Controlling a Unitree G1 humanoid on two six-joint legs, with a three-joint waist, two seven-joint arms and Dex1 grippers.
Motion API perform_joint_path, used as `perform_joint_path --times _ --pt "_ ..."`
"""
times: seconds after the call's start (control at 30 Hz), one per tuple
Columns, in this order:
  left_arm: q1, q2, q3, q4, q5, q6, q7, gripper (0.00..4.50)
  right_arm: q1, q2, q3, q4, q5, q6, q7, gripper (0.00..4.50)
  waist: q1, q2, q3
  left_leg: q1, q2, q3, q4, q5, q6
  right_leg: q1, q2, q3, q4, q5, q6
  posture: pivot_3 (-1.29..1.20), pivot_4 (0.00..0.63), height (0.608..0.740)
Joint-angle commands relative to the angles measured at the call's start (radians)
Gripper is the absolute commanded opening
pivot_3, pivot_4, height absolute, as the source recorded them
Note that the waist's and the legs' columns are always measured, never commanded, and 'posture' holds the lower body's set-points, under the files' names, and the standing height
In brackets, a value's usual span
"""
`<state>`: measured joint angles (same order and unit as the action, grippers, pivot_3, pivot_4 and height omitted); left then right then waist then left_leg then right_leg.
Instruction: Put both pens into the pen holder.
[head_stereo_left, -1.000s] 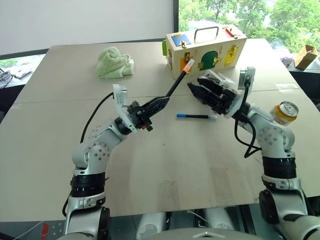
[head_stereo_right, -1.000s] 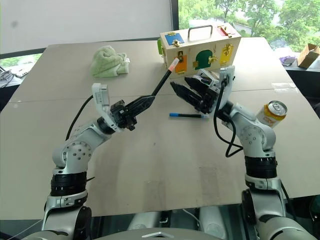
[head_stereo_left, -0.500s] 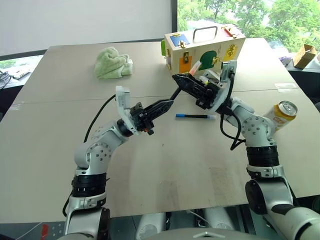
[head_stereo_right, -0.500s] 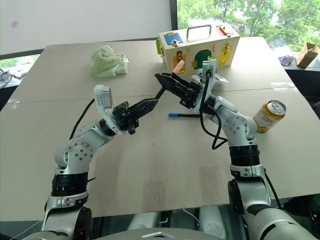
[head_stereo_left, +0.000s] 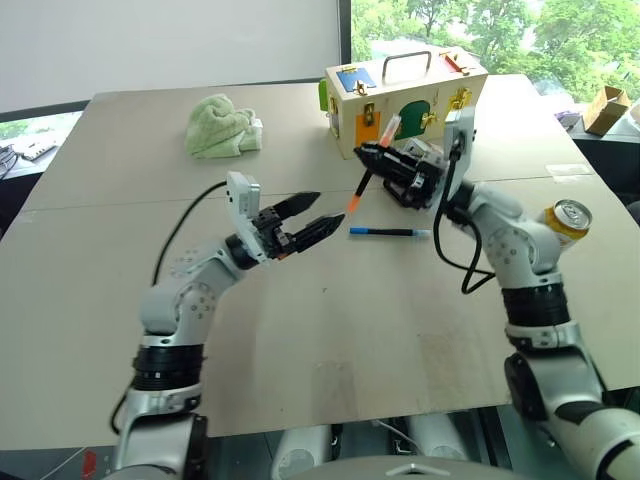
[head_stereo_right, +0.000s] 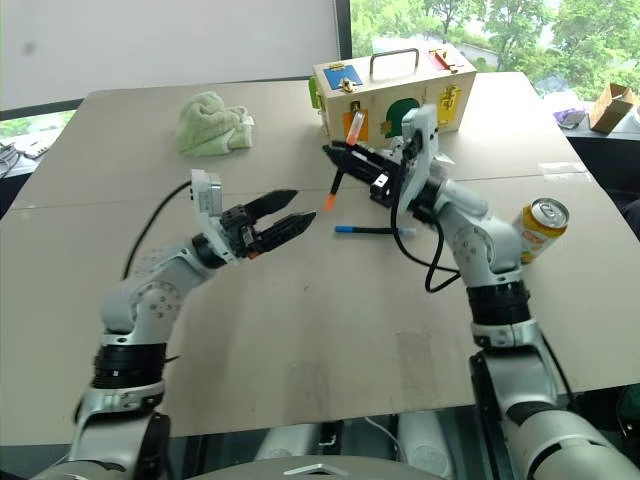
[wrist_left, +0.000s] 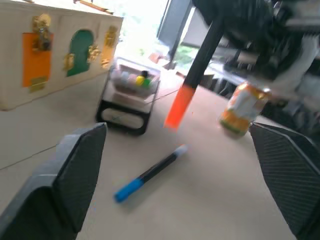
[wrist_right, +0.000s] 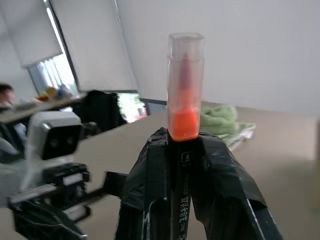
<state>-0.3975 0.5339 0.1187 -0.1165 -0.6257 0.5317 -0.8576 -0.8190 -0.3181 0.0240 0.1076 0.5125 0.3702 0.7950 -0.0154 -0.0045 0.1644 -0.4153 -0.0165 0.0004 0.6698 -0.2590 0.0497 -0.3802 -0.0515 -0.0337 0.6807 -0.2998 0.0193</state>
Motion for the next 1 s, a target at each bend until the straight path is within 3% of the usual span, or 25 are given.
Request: perform_joint_path --times 0.03,0.13,0.37,0.8,1.0 --pt "-0.032 0.099 -0.022 -0.098 0.077 -0.020 -0.014 4.47 -0.100 -0.077 0.085 0.052 -0.208 -0.225 0.067 0.13 0.000 0.000 0.000 0.000 0.000 0.000 -0.001 0.000 0.000 0.000 0.000 0.000 -0.001 0.000 0.000 0.00 0.150 0.740" --pt "-0.039 0.147 -0.034 -0.179 0.087 -0.048 -0.053 4.47 -0.171 -0.157 0.179 0.165 -0.396 -0.393 0.106 0.13 0.000 0.000 0.000 0.000 0.000 0.000 -0.001 0.000 0.000 0.000 0.000 0.001 -0.002 0.000 0.000 0.00 0.150 0.740" --pt "-0.050 0.144 -0.067 -0.247 0.119 -0.043 -0.015 4.47 -0.255 -0.144 0.214 0.397 -0.566 -0.607 0.018 0.13 0.002 -0.001 0.002 -0.001 0.000 0.001 -0.001 0.000 0.000 0.000 -0.001 0.000 -0.002 0.000 0.000 0.00 0.150 0.740" --pt "-0.044 0.142 -0.072 -0.245 0.119 -0.050 -0.007 4.47 -0.269 -0.128 0.208 0.551 -0.646 -0.684 -0.027 0.13 0.001 -0.001 0.004 -0.001 0.000 0.001 -0.001 0.000 -0.001 0.000 -0.001 0.000 -0.002 0.000 0.000 0.00 0.150 0.740" --pt "-0.047 0.136 -0.074 -0.244 0.120 -0.051 -0.006 4.47 -0.299 -0.132 0.202 0.677 -0.710 -0.718 -0.149 0.13 0.001 -0.001 0.004 -0.001 0.000 0.001 -0.001 0.000 -0.001 0.000 -0.001 0.000 -0.002 0.000 0.000 0.00 0.150 0.740"
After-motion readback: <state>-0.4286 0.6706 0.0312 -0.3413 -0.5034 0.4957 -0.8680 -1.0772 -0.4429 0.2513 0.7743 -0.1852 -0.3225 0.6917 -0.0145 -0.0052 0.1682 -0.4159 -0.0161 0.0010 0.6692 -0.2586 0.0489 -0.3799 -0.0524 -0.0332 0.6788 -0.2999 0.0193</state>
